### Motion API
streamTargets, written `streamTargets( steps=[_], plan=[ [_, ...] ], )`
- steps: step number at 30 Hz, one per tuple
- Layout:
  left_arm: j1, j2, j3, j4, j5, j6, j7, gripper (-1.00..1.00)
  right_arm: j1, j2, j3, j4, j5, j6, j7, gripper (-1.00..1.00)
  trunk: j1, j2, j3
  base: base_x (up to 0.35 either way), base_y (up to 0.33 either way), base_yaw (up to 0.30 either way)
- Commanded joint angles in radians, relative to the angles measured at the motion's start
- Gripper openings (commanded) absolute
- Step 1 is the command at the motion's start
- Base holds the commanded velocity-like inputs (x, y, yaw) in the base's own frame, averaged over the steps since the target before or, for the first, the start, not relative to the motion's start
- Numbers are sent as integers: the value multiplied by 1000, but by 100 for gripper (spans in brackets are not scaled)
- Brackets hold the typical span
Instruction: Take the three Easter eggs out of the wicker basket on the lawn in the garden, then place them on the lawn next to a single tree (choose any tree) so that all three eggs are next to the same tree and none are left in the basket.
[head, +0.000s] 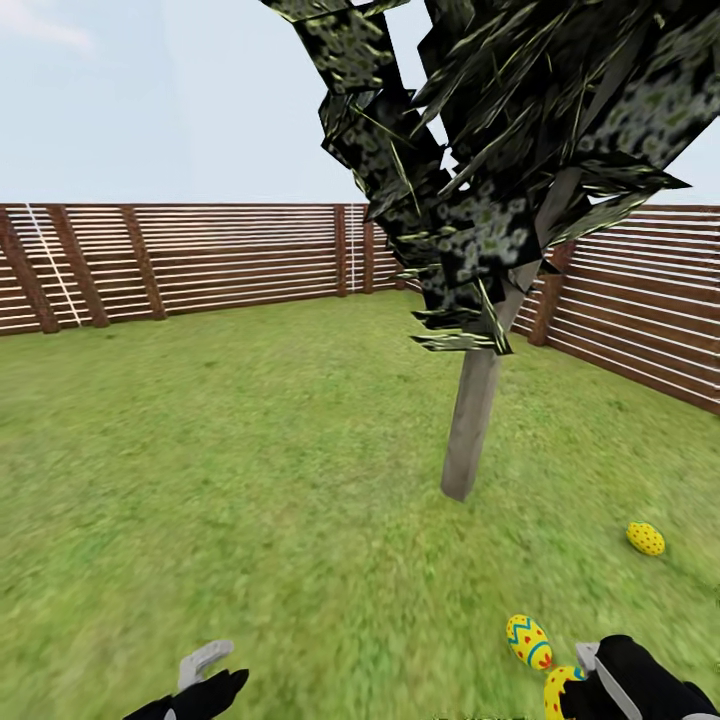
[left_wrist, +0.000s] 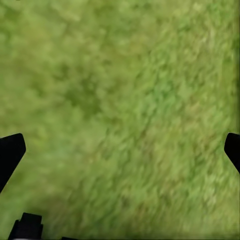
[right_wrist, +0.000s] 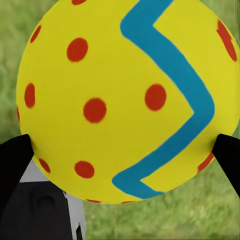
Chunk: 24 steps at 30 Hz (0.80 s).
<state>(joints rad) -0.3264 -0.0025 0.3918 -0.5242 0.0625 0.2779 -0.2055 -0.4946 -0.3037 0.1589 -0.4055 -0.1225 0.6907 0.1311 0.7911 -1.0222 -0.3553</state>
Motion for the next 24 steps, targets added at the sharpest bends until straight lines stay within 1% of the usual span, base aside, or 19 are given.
streamTargets(
  steps=[1, 2, 5, 19, 24],
  plan=[
    [0, -1, 5, -1, 7, 9, -5, 100, -1, -1, 8, -1, -10, 4, -2, -100, 0, -1, -1, 0, 0, -142],
    [0, -2, 2, 16, 7, 9, -5, 100, -1, 0, 8, -1, -9, 4, -2, -100, 0, -1, -1, 0, 0, -46],
    [0, -1, -2, 30, 7, 9, -5, 100, -1, 0, 8, -1, -9, 4, -2, -100, 0, -1, -1, 0, 0, -14],
    [0, -2, -4, 32, 7, 8, -5, 100, -1, 0, 7, -1, -9, 7, -2, -100, 0, -1, -1, 0, 0, 0],
    [0, -1, -3, 28, 9, 9, -4, 100, -1, 0, 7, -1, -9, 7, -2, -100, 19, -36, -17, 0, 0, 0]
  ],
)
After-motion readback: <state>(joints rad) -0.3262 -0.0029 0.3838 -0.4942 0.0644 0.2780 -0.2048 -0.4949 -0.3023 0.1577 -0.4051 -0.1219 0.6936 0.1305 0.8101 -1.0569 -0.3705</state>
